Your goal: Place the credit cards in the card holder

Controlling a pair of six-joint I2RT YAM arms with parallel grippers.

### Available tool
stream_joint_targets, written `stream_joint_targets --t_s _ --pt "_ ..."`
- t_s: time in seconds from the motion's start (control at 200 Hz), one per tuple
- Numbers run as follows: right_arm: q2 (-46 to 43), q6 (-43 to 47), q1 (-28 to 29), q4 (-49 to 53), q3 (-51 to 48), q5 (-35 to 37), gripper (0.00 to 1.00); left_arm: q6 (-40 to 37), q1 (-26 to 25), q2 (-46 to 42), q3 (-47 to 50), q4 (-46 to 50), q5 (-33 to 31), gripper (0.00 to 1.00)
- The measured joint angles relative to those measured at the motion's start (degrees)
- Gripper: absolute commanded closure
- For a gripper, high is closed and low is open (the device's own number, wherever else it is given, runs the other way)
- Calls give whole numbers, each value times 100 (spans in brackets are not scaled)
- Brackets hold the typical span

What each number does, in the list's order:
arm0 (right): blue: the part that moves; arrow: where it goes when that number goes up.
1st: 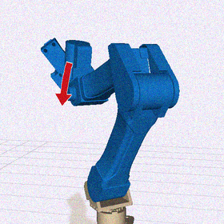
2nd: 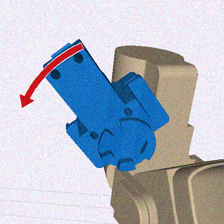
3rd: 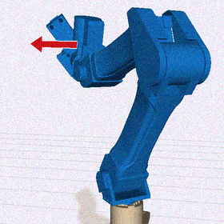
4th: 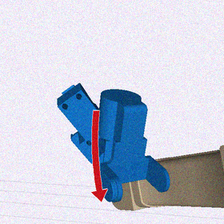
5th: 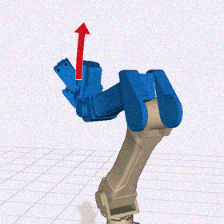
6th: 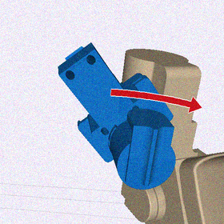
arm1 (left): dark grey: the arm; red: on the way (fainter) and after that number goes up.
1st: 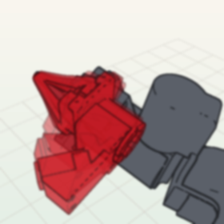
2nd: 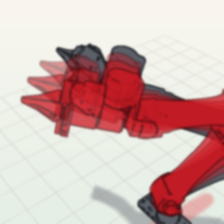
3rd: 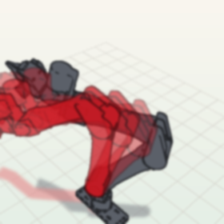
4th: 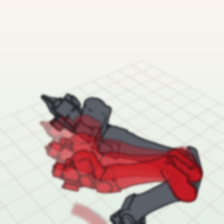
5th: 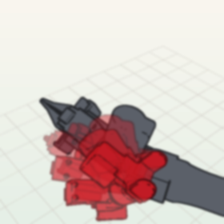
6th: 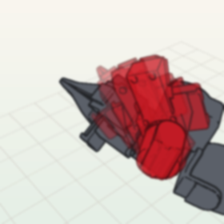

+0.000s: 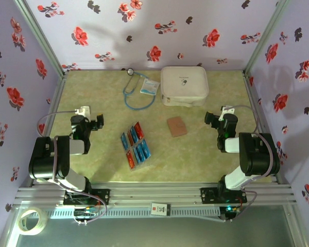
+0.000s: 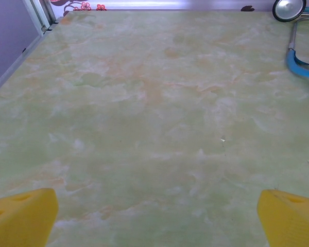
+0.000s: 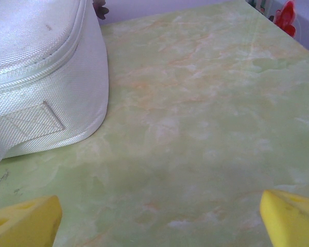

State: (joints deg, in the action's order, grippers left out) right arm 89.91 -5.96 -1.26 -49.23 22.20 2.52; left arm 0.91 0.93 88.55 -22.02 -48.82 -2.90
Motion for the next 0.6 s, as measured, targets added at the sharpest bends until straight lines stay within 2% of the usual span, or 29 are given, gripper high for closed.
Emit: stream_joint_targets --t_s 0.37,0.495,0.6 --pt "-87 0 2 46 2 33 1 -2 0 -35 -24 98 61 0" --pt "-1064 -68 2 940 61 254 1 -2 0 -501 -348 979 105 0" --pt "-1869 -435 0 2094 629 474 1 66 0 -1001 -780 1589 105 0"
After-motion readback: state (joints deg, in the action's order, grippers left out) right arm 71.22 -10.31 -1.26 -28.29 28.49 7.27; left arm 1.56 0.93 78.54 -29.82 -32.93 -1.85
